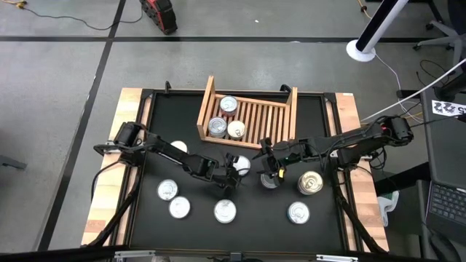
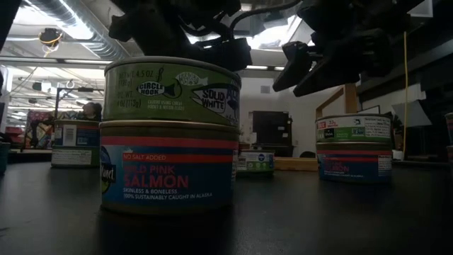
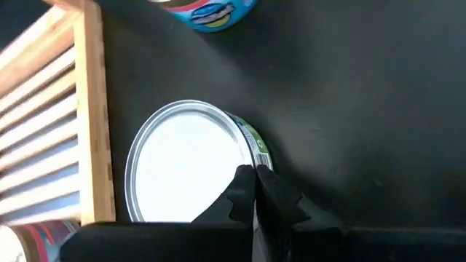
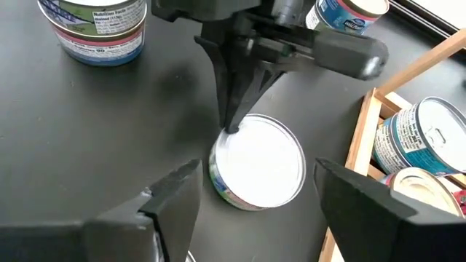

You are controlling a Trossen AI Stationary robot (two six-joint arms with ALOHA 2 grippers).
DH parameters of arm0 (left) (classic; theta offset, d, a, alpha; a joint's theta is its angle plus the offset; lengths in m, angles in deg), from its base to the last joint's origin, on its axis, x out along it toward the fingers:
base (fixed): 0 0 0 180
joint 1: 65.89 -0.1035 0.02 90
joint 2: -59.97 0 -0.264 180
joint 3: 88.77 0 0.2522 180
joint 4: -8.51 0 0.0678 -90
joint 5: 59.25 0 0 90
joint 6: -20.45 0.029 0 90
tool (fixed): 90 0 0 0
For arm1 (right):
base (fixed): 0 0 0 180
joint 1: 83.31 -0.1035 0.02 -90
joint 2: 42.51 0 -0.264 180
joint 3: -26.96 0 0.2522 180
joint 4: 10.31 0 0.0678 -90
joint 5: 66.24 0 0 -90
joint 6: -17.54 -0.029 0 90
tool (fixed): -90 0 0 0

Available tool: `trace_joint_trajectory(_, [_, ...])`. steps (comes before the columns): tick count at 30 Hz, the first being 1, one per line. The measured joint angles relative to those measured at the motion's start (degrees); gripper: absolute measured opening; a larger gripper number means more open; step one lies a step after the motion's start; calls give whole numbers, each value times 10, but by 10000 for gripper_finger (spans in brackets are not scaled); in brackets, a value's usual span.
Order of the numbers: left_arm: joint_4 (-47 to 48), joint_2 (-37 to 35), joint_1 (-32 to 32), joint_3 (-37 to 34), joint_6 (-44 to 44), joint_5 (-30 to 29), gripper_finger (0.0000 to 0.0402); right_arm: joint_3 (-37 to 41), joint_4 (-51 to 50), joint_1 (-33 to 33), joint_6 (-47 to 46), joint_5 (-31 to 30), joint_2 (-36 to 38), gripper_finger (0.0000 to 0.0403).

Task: Stack canned seafood by type on shelf
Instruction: Put the green tuna can on the shelf

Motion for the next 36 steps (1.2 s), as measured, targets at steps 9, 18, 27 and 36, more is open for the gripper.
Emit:
trace_joint_trajectory(9, [-12, -7, -12, 0, -116, -1, 0, 0, 1, 0, 1, 0, -34, 262])
trace_joint_trajectory(18, [-13, -37, -17, 0, -197, -1, 0, 0, 5, 0, 1, -4, -47, 262])
trace_joint_trajectory(27, [-20, -55, -40, 0, -264, 6, 0, 0, 25, 0, 2, -45, -46, 262])
trace_joint_trajectory(36, [-43, -56, -61, 0, -277, 20, 0, 0, 32, 0, 2, -89, -50, 262])
